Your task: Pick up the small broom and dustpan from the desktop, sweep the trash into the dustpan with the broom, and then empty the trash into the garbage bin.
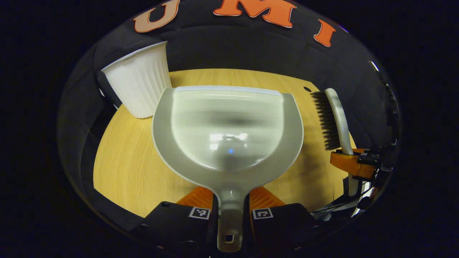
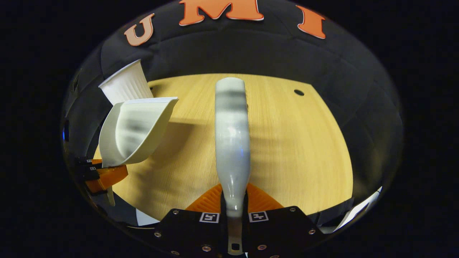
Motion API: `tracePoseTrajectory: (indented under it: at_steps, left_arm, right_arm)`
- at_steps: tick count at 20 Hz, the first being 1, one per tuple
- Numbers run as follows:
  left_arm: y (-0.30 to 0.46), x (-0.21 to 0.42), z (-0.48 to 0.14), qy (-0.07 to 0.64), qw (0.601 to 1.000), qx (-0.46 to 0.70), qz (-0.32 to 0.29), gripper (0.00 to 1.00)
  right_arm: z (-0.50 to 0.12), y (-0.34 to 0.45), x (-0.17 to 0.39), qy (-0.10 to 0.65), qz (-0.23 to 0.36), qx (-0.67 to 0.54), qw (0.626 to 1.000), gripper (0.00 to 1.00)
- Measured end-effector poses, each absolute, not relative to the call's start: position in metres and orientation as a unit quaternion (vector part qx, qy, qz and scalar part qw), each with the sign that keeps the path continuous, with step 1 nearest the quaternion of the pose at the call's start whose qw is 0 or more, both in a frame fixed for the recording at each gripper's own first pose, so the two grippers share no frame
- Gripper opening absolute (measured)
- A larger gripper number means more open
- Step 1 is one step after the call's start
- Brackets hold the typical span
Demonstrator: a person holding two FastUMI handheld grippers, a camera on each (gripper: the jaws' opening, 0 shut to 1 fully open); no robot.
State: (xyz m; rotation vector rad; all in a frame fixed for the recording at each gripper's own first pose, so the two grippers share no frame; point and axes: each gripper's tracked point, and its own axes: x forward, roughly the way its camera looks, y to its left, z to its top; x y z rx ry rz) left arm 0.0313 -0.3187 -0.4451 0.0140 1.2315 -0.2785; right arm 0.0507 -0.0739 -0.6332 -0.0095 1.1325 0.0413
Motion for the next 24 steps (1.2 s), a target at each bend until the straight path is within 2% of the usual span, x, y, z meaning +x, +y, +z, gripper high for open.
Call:
tracePoseTrajectory:
  at_steps: [5,11,19,24]
  left_arm:
    - [-0.323,0.032,-0.402,0.626,0.772,0.014,-0.113,0.28]
    - [-0.33,0.066,-0.345,0.666,0.739,0.018,-0.101,0.28]
    - [-0.328,0.087,-0.32,0.679,0.725,0.028,-0.111,0.29]
    - [-0.32,0.098,-0.321,0.681,0.722,0.035,-0.117,0.35]
  right_arm:
    - [-0.66,-0.067,0.021,0.591,0.027,-0.01,0.806,0.15]
    - [-0.676,-0.066,0.003,0.634,0.01,-0.014,0.773,0.15]
    - [-0.678,-0.05,-0.001,0.666,-0.001,0.019,0.745,0.17]
    - [-0.684,-0.045,0.001,0.67,-0.01,0.027,0.742,0.23]
